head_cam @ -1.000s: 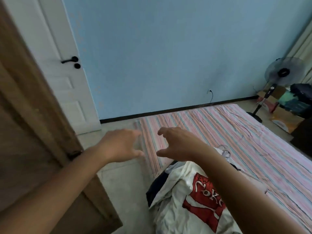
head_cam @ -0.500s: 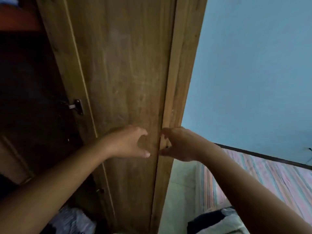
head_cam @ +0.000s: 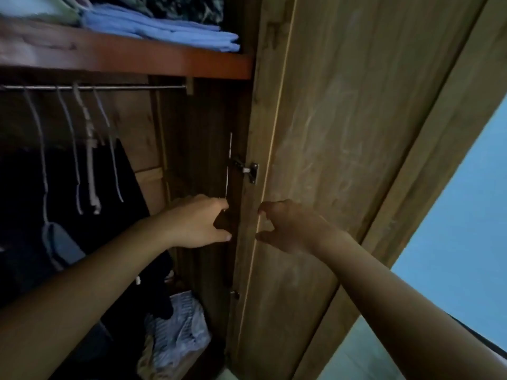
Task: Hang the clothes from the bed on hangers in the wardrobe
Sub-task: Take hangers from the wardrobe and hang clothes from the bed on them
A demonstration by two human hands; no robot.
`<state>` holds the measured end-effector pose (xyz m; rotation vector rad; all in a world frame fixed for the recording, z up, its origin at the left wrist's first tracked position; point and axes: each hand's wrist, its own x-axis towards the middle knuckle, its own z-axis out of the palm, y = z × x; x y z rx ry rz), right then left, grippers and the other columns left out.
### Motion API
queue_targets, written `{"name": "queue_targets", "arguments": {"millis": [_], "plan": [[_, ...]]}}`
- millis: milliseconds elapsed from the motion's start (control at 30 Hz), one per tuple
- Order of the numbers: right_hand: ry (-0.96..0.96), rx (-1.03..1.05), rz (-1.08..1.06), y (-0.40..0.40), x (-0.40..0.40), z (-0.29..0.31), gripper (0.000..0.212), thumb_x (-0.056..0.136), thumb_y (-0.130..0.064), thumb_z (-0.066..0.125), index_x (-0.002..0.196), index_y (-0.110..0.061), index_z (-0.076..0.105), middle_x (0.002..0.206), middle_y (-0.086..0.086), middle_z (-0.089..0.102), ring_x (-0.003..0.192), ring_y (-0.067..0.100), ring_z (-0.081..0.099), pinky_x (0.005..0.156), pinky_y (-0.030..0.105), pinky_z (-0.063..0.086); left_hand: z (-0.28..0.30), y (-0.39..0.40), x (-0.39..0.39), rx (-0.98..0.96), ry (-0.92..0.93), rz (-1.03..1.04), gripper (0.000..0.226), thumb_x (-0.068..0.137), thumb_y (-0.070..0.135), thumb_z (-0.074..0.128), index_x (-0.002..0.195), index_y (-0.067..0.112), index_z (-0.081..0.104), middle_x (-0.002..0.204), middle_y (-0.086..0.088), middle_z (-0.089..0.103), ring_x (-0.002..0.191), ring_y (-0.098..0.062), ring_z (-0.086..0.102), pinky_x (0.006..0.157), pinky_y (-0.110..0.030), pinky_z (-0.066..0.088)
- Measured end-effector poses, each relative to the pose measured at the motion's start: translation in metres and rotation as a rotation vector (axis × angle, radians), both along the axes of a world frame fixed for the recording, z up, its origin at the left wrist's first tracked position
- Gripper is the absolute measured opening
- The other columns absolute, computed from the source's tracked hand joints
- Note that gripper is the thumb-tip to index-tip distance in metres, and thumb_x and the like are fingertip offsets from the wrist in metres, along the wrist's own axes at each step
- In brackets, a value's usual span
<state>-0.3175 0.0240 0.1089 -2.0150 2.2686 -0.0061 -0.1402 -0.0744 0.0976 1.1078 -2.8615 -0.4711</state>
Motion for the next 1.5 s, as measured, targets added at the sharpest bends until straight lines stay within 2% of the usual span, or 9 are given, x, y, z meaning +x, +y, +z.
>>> {"name": "queue_targets", "arguments": {"millis": [100, 367, 500, 633, 733, 1033, 1200, 1333, 1500], "plan": [[0.005, -0.015, 0.063, -0.016, 0.017, 0.002, 0.036, 0.095, -0.04, 0.06, 0.127, -0.023, 0.055, 0.103, -0.003, 0.061, 0.101, 0.02, 0.062, 0.082, 0.037, 0.051, 0.002, -0.002, 0.027, -0.035, -0.022, 0.098, 0.063, 0.089, 0.053, 0.061, 0.143, 0.027, 0.04, 0.126, 0.006, 0.055, 0.103, -0.011, 0.056, 0.079, -0.028, 0.049], [0.048, -0.073, 0.194, -0.064, 0.063, 0.003, 0.04, 0.096, -0.04, 0.057, 0.132, -0.023, 0.052, 0.116, 0.004, 0.063, 0.108, 0.028, 0.062, 0.079, 0.034, 0.046, 0.009, -0.021, 0.082, -0.174, -0.196, 0.281, 0.057, 0.096, 0.044, 0.055, 0.144, 0.02, 0.037, 0.12, -0.004, 0.058, 0.102, -0.02, 0.059, 0.083, -0.039, 0.053], [-0.065, -0.083, 0.249, -0.1, 0.097, 0.002, 0.031, 0.098, -0.037, 0.057, 0.125, -0.022, 0.056, 0.102, -0.002, 0.059, 0.1, 0.024, 0.063, 0.076, 0.035, 0.047, 0.012, -0.044, 0.109, -0.276, -0.229, 0.376, 0.04, 0.098, 0.034, 0.051, 0.133, 0.015, 0.046, 0.114, -0.006, 0.056, 0.104, -0.022, 0.052, 0.079, -0.037, 0.051], [-0.328, -0.04, 0.293, -0.148, 0.13, 0.003, 0.039, 0.096, -0.037, 0.06, 0.129, -0.018, 0.055, 0.116, 0.0, 0.06, 0.107, 0.019, 0.059, 0.088, 0.034, 0.051, 0.006, -0.078, 0.133, -0.327, -0.279, 0.476, 0.055, 0.096, 0.046, 0.051, 0.137, 0.011, 0.042, 0.151, -0.017, 0.033, 0.143, -0.035, 0.02, 0.11, -0.045, 0.031], [-0.525, -0.052, 0.247, -0.178, 0.158, 0.004, 0.047, 0.097, -0.03, 0.06, 0.138, -0.01, 0.05, 0.127, 0.004, 0.056, 0.111, 0.018, 0.053, 0.091, 0.029, 0.049, -0.002, -0.099, 0.141, -0.379, -0.291, 0.478, 0.07, 0.097, 0.049, 0.047, 0.15, 0.007, 0.026, 0.162, -0.017, 0.008, 0.15, -0.035, -0.005, 0.12, -0.049, 0.013], [-0.629, -0.172, 0.062, -0.262, 0.206, -0.01, 0.056, 0.095, -0.03, 0.06, 0.138, -0.003, 0.035, 0.132, 0.016, 0.055, 0.11, 0.027, 0.057, 0.076, 0.029, 0.044, 0.0, -0.143, 0.154, -0.358, -0.251, 0.526, 0.08, 0.099, 0.045, 0.045, 0.154, 0.003, 0.007, 0.163, -0.018, 0.0, 0.15, -0.031, -0.009, 0.12, -0.049, 0.006], [-0.581, -0.255, -0.036, -0.282, 0.212, -0.012, 0.04, 0.092, -0.026, 0.062, 0.123, -0.003, 0.053, 0.115, 0.011, 0.062, 0.092, 0.025, 0.06, 0.068, 0.028, 0.044, 0.003, -0.153, 0.161, -0.377, -0.173, 0.515, 0.085, 0.097, 0.047, 0.049, 0.155, 0.003, 0.005, 0.162, -0.021, -0.003, 0.149, -0.036, -0.01, 0.121, -0.049, 0.005], [-0.764, -0.214, -0.137, -0.294, 0.212, -0.005, 0.023, 0.09, -0.013, 0.058, 0.103, 0.004, 0.068, 0.075, 0.012, 0.068, 0.062, 0.021, 0.066, 0.054, 0.031, 0.056, 0.006, -0.151, 0.164, -0.426, -0.095, 0.488, 0.077, 0.096, 0.045, 0.051, 0.154, 0.007, 0.016, 0.162, -0.019, -0.006, 0.148, -0.036, -0.018, 0.12, -0.05, 0.005], [-1.088, -0.294, -0.297, -0.3, 0.209, -0.004, 0.034, 0.095, -0.011, 0.052, 0.125, 0.001, 0.06, 0.105, 0.01, 0.06, 0.093, 0.024, 0.061, 0.085, 0.036, 0.057, 0.009, -0.149, 0.167, -0.404, -0.058, 0.494, 0.081, 0.095, 0.049, 0.051, 0.155, 0.009, 0.015, 0.163, -0.017, -0.008, 0.147, -0.033, -0.022, 0.12, -0.049, 0.006]]}}
